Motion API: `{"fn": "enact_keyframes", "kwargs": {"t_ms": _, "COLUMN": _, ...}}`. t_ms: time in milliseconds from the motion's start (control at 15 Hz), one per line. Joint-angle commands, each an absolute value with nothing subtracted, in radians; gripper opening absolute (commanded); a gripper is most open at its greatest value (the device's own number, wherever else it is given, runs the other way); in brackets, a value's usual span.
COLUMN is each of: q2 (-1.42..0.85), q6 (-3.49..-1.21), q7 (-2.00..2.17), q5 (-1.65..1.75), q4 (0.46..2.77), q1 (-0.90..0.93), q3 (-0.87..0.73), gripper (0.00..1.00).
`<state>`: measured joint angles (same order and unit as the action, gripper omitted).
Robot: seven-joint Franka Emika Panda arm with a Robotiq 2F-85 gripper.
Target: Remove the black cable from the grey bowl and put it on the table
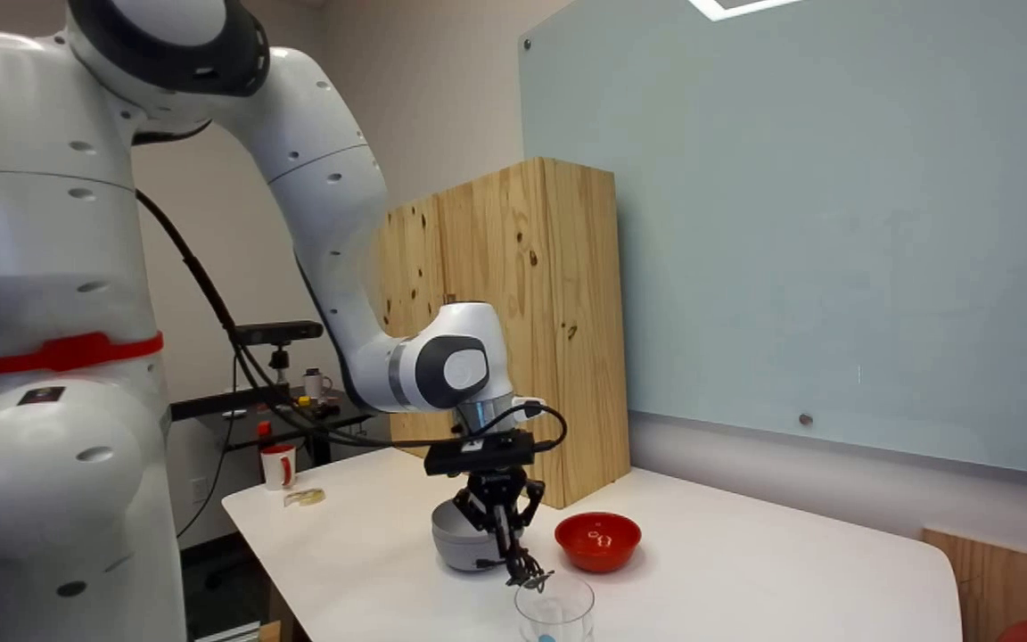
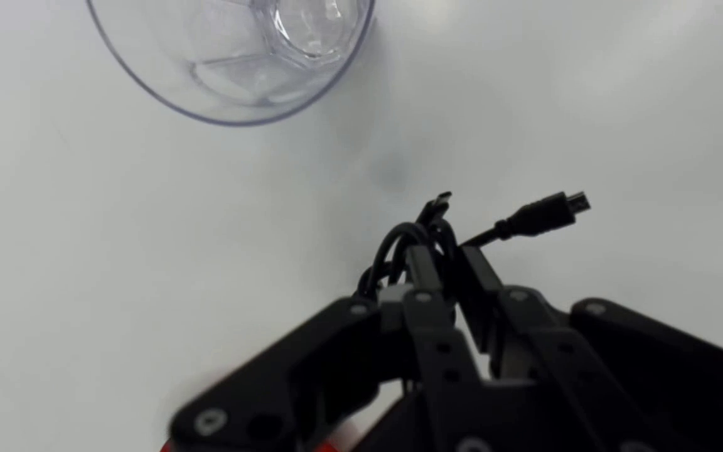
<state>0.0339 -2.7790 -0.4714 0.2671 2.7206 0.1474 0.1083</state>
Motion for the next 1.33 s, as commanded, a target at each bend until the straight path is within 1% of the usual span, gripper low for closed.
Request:
{"fn": "enact_keyframes", "kwargs": {"t_ms": 0, "q2": -0.028, "q6": -2.862, "q7": -0.465, "q5": 0.300, "q4": 2.738, "q1": 0.125, "q3": 0.101, "gripper": 0.04}}
{"fn": "enact_keyframes", "kwargs": {"t_ms": 533, "q2": -0.139, "q6": -2.981, "q7": -0.460, "q5": 0.365, "q4": 2.734, "q1": 0.119, "q3": 0.068, "gripper": 0.04}}
{"fn": "enact_keyframes", "kwargs": {"t_ms": 800, "q2": -0.176, "q6": -3.003, "q7": -0.471, "q5": 0.378, "q4": 2.726, "q1": 0.124, "q3": 0.054, "gripper": 0.04}}
{"fn": "enact_keyframes", "kwargs": {"t_ms": 867, "q2": -0.183, "q6": -3.005, "q7": -0.474, "q5": 0.372, "q4": 2.723, "q1": 0.123, "q3": 0.056, "gripper": 0.09}}
{"fn": "enact_keyframes", "kwargs": {"t_ms": 933, "q2": -0.188, "q6": -3.007, "q7": -0.479, "q5": 0.365, "q4": 2.722, "q1": 0.121, "q3": 0.059, "gripper": 0.40}}
{"fn": "enact_keyframes", "kwargs": {"t_ms": 1000, "q2": -0.191, "q6": -3.010, "q7": -0.481, "q5": 0.363, "q4": 2.721, "q1": 0.120, "q3": 0.060, "gripper": 0.40}}
{"fn": "enact_keyframes", "kwargs": {"t_ms": 1067, "q2": -0.191, "q6": -3.010, "q7": -0.482, "q5": 0.364, "q4": 2.720, "q1": 0.121, "q3": 0.061, "gripper": 0.44}}
{"fn": "enact_keyframes", "kwargs": {"t_ms": 1133, "q2": -0.191, "q6": -3.010, "q7": -0.484, "q5": 0.363, "q4": 2.718, "q1": 0.122, "q3": 0.062, "gripper": 0.50}}
{"fn": "enact_keyframes", "kwargs": {"t_ms": 1267, "q2": -0.194, "q6": -3.009, "q7": -0.486, "q5": 0.363, "q4": 2.714, "q1": 0.122, "q3": 0.063, "gripper": 0.66}}
